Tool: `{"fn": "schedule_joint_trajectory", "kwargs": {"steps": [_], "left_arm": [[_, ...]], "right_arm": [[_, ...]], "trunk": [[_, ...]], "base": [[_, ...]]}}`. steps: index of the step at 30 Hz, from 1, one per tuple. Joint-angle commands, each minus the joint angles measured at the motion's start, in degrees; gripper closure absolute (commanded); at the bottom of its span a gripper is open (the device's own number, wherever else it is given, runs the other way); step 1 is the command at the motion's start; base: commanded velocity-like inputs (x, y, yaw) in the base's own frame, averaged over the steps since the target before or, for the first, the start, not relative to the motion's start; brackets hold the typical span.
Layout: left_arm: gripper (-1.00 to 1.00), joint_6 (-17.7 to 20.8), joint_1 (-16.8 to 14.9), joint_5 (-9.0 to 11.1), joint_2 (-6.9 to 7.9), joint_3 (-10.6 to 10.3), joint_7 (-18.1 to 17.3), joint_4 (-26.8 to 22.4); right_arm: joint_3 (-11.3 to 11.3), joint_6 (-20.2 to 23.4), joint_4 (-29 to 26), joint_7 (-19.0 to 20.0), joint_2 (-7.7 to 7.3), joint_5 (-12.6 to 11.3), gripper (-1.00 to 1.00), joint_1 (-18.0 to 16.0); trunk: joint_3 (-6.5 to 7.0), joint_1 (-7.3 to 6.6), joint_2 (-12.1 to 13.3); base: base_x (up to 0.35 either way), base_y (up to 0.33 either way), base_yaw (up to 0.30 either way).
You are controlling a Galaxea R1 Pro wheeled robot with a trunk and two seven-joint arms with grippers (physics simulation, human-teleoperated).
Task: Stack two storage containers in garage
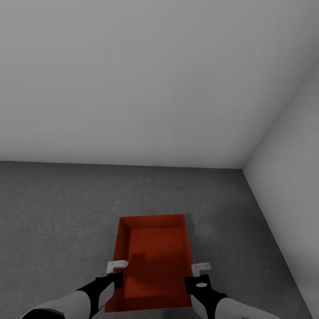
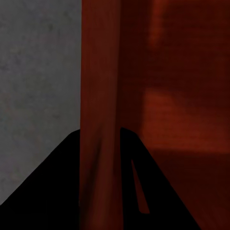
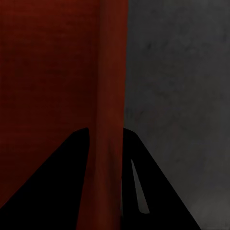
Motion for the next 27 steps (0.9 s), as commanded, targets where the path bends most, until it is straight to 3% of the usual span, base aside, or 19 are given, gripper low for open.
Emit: {"fn": "schedule_joint_trajectory", "kwargs": {"steps": [1,16,27], "left_arm": [[1.0,0.5,0.1,1.1,-0.01,0.4,0.7,0.0],[1.0,0.5,0.1,1.1,-0.01,0.4,0.7,0.0],[1.0,0.4,0.1,1.1,-0.01,0.4,0.7,0.0]], "right_arm": [[-1.7,-3.6,-0.1,-0.5,-1.55,0.1,1.0,0.0],[-1.7,-3.6,-0.1,-0.5,-1.55,0.1,1.0,0.0],[-1.7,-3.6,-0.1,-0.4,-1.55,0.2,1.0,0.0]], "trunk": [[-0.13,-0.01,0.0],[-1.51,-0.01,0.0],[-1.64,-0.01,0.0]], "base": [[0.0,0.0,0.0],[0.0,0.0,0.0],[0.0,0.0,0.0]]}}
